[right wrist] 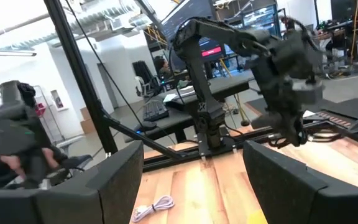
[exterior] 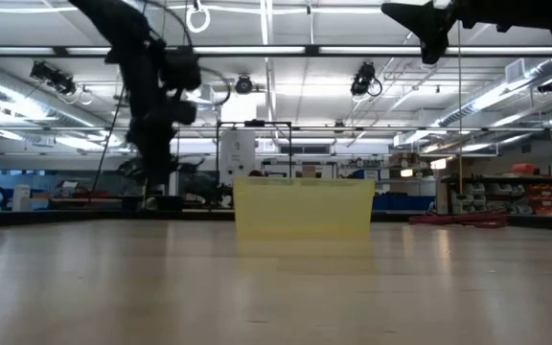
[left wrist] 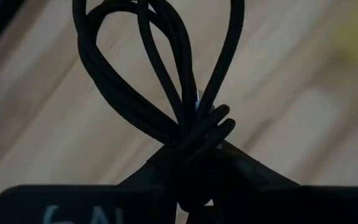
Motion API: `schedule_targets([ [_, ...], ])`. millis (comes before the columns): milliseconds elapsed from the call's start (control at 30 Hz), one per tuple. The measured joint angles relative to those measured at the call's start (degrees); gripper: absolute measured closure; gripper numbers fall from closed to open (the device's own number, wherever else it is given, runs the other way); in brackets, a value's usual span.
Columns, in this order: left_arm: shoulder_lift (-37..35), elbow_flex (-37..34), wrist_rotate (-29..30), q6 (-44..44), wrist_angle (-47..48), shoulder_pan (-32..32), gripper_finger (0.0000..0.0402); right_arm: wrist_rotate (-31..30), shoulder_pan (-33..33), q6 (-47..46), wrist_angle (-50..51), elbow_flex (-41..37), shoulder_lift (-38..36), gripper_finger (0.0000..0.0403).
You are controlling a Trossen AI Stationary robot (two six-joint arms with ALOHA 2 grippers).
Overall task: Pick and place USB-C Cables
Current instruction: Put the black cable charger into the yellow bin
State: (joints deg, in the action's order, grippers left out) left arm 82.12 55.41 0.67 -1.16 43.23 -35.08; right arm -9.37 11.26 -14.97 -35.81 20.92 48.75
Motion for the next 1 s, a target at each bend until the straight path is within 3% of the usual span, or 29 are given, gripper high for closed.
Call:
schedule_targets([
  [267,0.49,13.49,-0.69,0.43,0.27,15.18,0.0316,-2.12,-0.01,-0.45,0.04,-0.01,0.00,0.0120],
  [433,0.47,18.17,0.82,0.94,-0.13,21.72,0.0316,-2.05,0.03,-1.39,0.11,-0.01,0.00,0.0120],
  [667,4.27,21.43,1.09,0.81,-0.46,24.45,0.0316,1.93,0.03,-1.24,-0.56,-0.01,-0.02,0.0120],
  [1000,22.04,35.91,0.73,4.60,3.46,25.95,0.0315,9.90,1.96,1.45,-1.79,-0.01,-3.75,0.0120],
])
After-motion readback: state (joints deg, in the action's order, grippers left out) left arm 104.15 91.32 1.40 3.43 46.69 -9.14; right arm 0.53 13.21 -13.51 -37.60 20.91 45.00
